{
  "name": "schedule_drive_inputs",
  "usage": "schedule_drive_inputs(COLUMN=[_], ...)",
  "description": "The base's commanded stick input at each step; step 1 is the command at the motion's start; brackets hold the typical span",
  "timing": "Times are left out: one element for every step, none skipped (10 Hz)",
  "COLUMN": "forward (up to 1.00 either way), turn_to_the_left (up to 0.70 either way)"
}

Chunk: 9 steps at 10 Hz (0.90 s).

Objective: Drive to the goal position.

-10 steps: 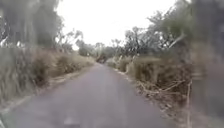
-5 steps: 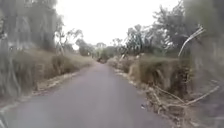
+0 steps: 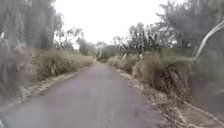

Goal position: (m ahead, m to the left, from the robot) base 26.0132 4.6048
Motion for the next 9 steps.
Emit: schedule_drive_inputs(forward=[1.0, 1.0, 1.0, 1.0, 1.0, 1.0, 1.0, 1.0, 1.0], turn_to_the_left=[0.0, 0.0, 0.0, 0.0, 0.0, 0.0, 0.0, 0.0, 0.0])
